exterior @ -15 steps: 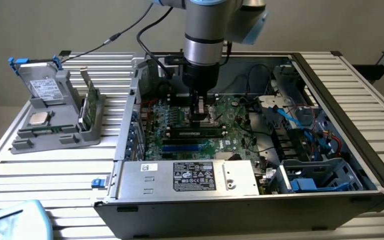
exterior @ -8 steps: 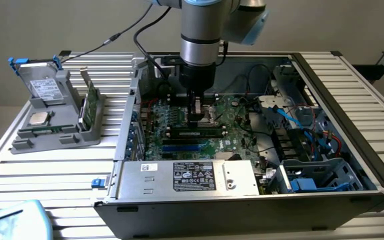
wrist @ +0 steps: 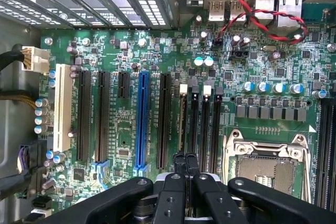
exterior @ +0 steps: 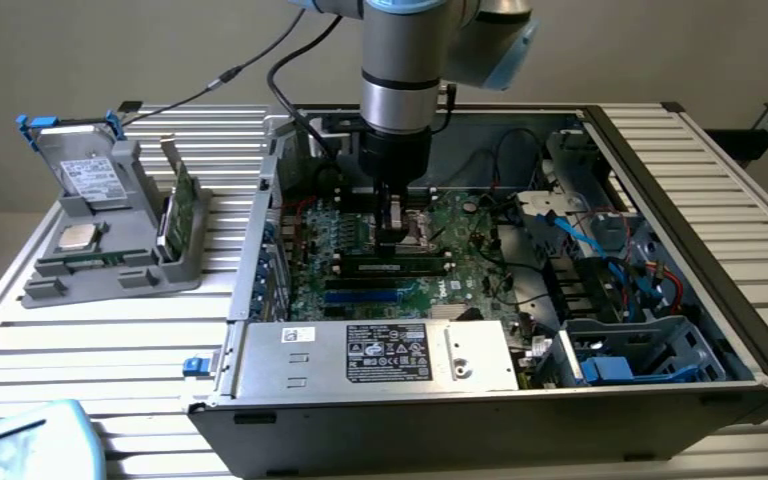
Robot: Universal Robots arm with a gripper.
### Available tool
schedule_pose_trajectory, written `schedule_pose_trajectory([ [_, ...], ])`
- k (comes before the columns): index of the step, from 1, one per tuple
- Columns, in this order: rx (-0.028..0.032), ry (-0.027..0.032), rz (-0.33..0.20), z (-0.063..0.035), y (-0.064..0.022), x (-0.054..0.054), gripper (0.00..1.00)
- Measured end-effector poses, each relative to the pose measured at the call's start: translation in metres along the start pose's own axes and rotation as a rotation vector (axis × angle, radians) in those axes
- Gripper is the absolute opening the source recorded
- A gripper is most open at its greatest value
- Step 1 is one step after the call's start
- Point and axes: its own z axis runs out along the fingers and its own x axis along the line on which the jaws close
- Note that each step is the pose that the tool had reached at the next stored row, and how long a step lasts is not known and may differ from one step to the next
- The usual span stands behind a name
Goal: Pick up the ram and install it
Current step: 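Press down the ram until it locks into place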
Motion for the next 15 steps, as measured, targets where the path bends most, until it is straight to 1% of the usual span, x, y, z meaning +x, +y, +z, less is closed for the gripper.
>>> schedule_pose_trajectory([
  [9, 0.0013, 0.0005, 0.0, 0.0029, -0.0001, -0.0002, 0.11],
  [13, 0.0037, 0.0001, 0.0, 0.0053, -0.0003, -0.0006, 0.11],
  [15, 0.0042, 0.001, 0.001, 0.0061, -0.0003, -0.0006, 0.11],
])
